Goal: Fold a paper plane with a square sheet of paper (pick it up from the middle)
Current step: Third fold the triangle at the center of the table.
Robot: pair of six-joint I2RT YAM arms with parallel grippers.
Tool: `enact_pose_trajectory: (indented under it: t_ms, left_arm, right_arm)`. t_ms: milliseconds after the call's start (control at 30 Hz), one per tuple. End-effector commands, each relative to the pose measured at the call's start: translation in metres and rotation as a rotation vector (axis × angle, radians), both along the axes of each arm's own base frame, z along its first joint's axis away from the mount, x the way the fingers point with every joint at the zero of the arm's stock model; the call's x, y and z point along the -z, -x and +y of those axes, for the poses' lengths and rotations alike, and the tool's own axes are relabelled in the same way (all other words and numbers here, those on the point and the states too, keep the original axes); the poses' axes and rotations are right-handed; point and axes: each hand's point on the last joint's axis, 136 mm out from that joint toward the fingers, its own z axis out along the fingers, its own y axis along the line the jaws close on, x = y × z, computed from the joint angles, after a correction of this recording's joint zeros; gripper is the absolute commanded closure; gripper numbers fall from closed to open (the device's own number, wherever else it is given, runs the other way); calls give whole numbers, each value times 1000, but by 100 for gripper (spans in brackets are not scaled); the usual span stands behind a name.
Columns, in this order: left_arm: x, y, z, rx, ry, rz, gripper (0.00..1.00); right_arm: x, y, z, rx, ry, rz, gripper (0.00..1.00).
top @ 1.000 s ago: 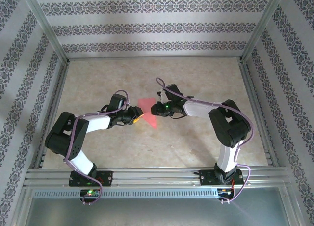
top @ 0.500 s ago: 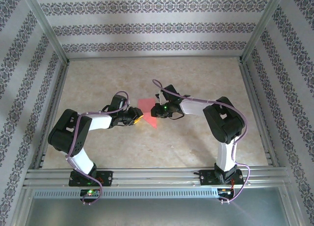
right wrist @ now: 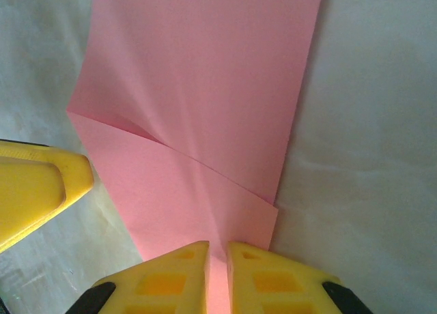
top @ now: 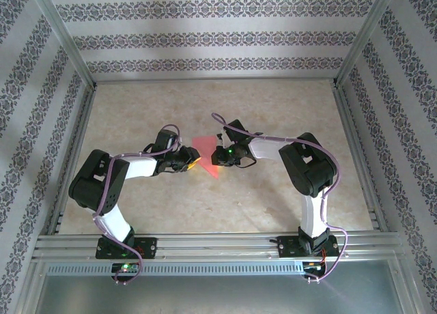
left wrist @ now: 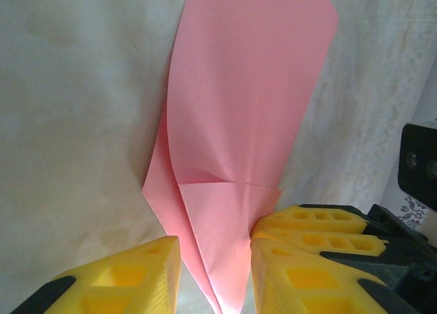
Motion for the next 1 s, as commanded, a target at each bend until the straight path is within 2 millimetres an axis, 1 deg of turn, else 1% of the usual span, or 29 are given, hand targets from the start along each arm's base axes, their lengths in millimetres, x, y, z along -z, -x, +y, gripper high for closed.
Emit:
enact_pose_trajectory:
  t_ms: [0, 233, 500, 600, 667, 733, 833, 900, 967]
  left_arm:
    - [0, -6, -4, 8, -17, -13, 67]
    - [2, -14, -5, 19, -33, -10, 70]
    - [10, -11, 0, 12, -76, 15, 70]
    - [7, -14, -2, 23, -67, 1, 75]
    - [6, -17, -4, 33, -63, -8, 77]
    - [5, -18, -6, 41, -58, -15, 82]
    - [5, -18, -6, 49, -59, -15, 88]
    - [5, -18, -7, 57, -68, -11, 92]
    - [3, -18, -5, 52, -78, -9, 95]
  right_arm:
    - [12, -2, -6, 14, 31, 25, 84]
    - [14, 0, -7, 13, 34, 33, 85]
    - [15, -1, -9, 16, 35, 32, 85]
    - [16, -1, -8, 13, 35, 35, 85]
    - [16, -1, -8, 13, 35, 34, 85]
    - [13, -1, -7, 10, 29, 28, 85]
    - [3, -7, -3, 2, 5, 2, 85]
    - [-14, -15, 0, -8, -21, -44, 85]
    - [-35, -21, 0, -13, -47, -106, 81]
